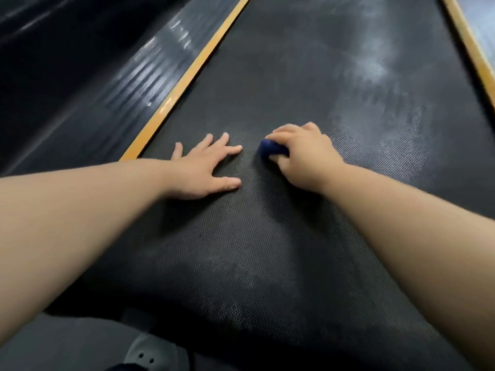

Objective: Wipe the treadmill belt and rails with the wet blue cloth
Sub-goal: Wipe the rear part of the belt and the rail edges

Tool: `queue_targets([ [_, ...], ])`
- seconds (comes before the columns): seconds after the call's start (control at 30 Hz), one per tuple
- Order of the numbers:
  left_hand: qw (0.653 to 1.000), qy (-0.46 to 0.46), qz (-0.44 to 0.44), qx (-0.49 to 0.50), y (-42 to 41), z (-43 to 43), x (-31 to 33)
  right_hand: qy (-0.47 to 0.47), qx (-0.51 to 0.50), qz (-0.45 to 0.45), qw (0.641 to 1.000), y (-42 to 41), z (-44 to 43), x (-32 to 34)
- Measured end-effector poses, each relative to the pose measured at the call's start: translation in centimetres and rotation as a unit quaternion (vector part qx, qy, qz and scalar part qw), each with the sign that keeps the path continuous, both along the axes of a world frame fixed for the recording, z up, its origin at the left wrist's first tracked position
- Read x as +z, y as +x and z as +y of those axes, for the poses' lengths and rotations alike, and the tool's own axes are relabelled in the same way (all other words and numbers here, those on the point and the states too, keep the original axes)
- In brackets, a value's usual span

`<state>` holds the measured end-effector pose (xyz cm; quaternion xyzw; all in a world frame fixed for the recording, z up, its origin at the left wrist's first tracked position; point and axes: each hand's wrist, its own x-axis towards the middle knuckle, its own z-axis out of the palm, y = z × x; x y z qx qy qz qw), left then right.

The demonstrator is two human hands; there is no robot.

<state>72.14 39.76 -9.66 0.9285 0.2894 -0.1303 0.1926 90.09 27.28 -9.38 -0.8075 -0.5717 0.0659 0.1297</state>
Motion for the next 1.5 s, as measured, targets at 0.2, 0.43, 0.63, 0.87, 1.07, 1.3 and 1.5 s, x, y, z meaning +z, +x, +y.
queue_targets([
  [0.2, 1.000, -0.005, 0.007, -0.001, 0.2, -0.1, 0.3, 0.026, -0.065, -0.016, 0.997, -0.2, 1.9, -1.3],
  [0.43, 1.000, 0.007, -0.003, -0.012, 0.3, 0.3, -0.2, 0.058, -0.026, 0.041, 0.997, -5.8, -2.2, -1.3],
  [0.63, 0.998, -0.009, 0.030, -0.055, -0.1, 0.7, 1.9, 0.025, -0.024, 0.055, 0.998, -6.9, -4.0, -0.9],
  [0.87, 0.983, 0.099, 0.153, 0.014, -4.6, 3.0, 3.4, 0.010, -0.153, -0.003, 0.988, -5.2, 1.4, -0.9],
  [1.07, 0.981, 0.116, 0.157, -0.013, -4.1, 3.4, 2.9, 0.016, -0.181, -0.002, 0.983, -10.0, -1.3, -0.8],
  [1.3, 0.981, 0.109, 0.155, -0.034, -4.1, 3.6, 3.2, -0.033, -0.131, -0.006, 0.991, -12.6, -3.6, 0.4],
  [1.5, 0.945, 0.275, 0.073, -0.164, -3.7, 8.7, 4.1, -0.009, -0.200, -0.052, 0.978, -6.4, 2.7, -0.8],
])
